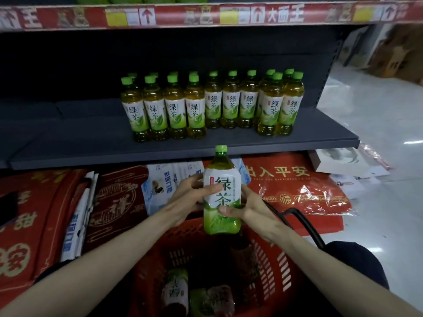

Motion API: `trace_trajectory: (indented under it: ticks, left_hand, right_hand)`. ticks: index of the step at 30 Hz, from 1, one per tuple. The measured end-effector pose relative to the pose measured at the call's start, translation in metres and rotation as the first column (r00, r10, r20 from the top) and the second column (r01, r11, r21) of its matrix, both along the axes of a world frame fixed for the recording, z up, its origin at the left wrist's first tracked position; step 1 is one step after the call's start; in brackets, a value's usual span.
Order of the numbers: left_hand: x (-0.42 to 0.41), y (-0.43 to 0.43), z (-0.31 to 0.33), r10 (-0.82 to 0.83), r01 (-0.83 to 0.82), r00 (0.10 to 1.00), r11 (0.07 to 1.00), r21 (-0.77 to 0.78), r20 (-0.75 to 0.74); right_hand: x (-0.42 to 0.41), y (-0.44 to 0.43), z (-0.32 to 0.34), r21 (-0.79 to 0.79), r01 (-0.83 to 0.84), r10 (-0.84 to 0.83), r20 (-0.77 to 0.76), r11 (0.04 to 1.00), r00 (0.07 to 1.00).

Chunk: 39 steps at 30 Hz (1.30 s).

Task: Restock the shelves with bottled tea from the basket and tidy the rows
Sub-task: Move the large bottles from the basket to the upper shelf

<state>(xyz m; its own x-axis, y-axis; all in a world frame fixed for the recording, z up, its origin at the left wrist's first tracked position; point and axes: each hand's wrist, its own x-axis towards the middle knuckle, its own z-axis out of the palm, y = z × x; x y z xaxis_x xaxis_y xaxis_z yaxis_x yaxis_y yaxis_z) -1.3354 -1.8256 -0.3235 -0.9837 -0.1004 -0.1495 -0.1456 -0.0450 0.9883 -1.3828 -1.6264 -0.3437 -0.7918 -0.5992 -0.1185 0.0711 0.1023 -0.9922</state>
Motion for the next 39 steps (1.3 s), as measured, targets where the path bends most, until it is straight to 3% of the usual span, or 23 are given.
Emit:
trace_trajectory:
  ticks: [7, 16, 29, 34, 39]
  left_hand:
    - [0.014, 0.011, -0.003, -0.076, 0.067, 0.995, 0.988, -0.141, -0.062]
    - [0.023, 0.02, 0.021, -0.029, 0.004, 0.994, 0.974, -0.225, -0.107]
    - [-0.006, 0.024, 0.216, -0.148, -0.03, 0.881, 0.93, -0.367, -0.449]
    - [-0.018, 0.023, 0.299, -0.222, -0.073, 0.822, 0.872, -0.485, -0.524]
    - [-0.054, 0.016, 0.367, -0.219, -0.152, 0.773, 0.847, -0.509, -0.596]
  right_hand:
    - [-0.01, 0.012, 0.015, 0.0, 0.039, -0.039, -0.081, 0.999, 0.996]
    - [0.001, 0.019, 0.037, -0.016, 0.048, -0.05, -0.124, 0.999, 0.991]
    - [-0.025, 0.026, 0.227, -0.16, 0.031, -0.098, -0.436, 0.987, 0.895]
    - [-0.043, 0.027, 0.303, -0.201, -0.006, -0.105, -0.533, 0.98, 0.839]
    - [-0.072, 0.02, 0.374, -0.228, -0.022, -0.128, -0.621, 0.973, 0.773]
